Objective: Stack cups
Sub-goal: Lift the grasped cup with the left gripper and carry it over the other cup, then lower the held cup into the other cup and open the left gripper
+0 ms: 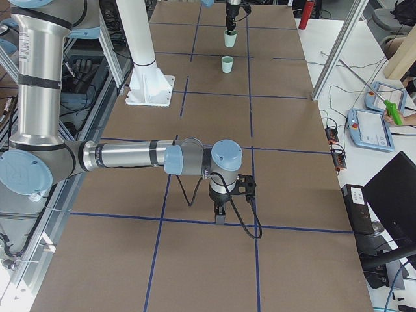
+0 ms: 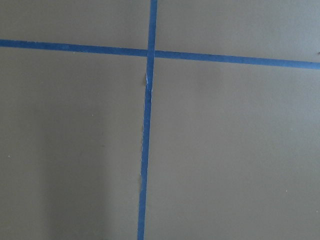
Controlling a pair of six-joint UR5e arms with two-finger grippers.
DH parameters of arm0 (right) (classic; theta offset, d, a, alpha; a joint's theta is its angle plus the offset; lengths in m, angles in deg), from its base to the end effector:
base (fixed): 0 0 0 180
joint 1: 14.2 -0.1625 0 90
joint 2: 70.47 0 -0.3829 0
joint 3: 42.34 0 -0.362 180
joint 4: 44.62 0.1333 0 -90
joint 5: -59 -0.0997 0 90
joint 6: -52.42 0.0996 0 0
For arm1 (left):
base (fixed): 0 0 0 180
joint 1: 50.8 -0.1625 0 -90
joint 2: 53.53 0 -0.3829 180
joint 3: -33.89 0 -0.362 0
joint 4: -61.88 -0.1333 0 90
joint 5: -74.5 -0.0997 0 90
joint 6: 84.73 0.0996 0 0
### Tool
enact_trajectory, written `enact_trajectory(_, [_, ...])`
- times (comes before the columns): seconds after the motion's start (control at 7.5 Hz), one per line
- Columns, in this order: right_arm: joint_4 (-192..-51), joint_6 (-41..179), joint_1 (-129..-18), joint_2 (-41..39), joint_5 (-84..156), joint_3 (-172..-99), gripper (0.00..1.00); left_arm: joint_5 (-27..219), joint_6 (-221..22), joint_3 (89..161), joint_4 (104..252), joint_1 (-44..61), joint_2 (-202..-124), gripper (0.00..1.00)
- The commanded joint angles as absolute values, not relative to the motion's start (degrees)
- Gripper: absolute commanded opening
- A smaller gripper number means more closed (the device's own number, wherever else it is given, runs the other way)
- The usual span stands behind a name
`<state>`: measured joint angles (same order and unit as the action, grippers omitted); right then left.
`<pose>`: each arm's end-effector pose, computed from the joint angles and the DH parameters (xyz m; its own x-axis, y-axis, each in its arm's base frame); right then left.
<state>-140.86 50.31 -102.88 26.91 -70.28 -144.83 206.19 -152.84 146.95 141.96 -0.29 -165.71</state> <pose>0.0608 -0.4110 0.5890 0.7728 -0.0421 0.6333 0.0515 0.9987 0.0036 0.2814 -0.4469 0.2631 0.6052 -0.2966 -0.7388 0.1144 0.9508 -0.2880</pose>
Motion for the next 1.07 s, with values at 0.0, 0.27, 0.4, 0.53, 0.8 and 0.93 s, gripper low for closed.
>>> enact_trajectory(0.0, [-140.8,50.3,-102.9,26.9,-70.3,-144.8,1.0,206.2,-155.4,144.5,145.4,-3.4,-166.6,0.0])
enact_trajectory(0.27, [-140.9,50.3,-102.9,26.9,-70.3,-144.8,1.0,206.1,-155.8,140.9,149.4,-4.2,-167.3,0.0])
enact_trajectory(0.4, [-140.9,50.3,-102.9,26.9,-70.3,-144.8,1.0,206.0,-155.8,140.1,150.6,-4.2,-167.3,0.0])
enact_trajectory(0.53, [-140.9,50.3,-102.9,26.9,-70.3,-144.8,1.0,205.9,-155.7,139.7,150.6,-4.2,-167.3,0.0])
enact_trajectory(0.8, [-140.9,50.3,-102.9,26.9,-70.3,-144.8,1.0,205.9,-155.5,139.4,150.8,-4.4,-167.3,0.0])
enact_trajectory(0.93, [-140.9,50.3,-102.9,26.9,-70.3,-144.8,1.0,205.9,-155.6,137.8,152.7,-4.6,-167.7,0.0])
